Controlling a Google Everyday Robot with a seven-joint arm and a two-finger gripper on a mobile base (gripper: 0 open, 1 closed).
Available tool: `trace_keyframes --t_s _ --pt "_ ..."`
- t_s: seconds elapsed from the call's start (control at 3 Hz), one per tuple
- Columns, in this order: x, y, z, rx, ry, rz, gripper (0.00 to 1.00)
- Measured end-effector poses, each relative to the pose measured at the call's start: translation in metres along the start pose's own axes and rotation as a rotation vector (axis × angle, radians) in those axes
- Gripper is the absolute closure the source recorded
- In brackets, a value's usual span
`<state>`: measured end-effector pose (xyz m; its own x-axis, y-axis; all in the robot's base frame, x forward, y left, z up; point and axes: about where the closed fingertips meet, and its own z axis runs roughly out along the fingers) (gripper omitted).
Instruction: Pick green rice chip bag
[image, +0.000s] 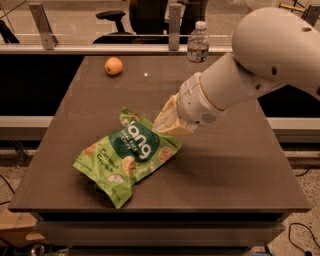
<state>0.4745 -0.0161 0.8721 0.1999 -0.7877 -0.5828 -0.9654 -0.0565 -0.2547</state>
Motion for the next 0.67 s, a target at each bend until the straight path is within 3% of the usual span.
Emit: trace_keyframes --t_s 0.33,0.67 --pt "0.0014 -0.002 -0.0042 0.012 -0.002 0.008 1.0" --pt "0.0033 -0.0033 -0.0123 0.034 -0.002 0.011 1.0"
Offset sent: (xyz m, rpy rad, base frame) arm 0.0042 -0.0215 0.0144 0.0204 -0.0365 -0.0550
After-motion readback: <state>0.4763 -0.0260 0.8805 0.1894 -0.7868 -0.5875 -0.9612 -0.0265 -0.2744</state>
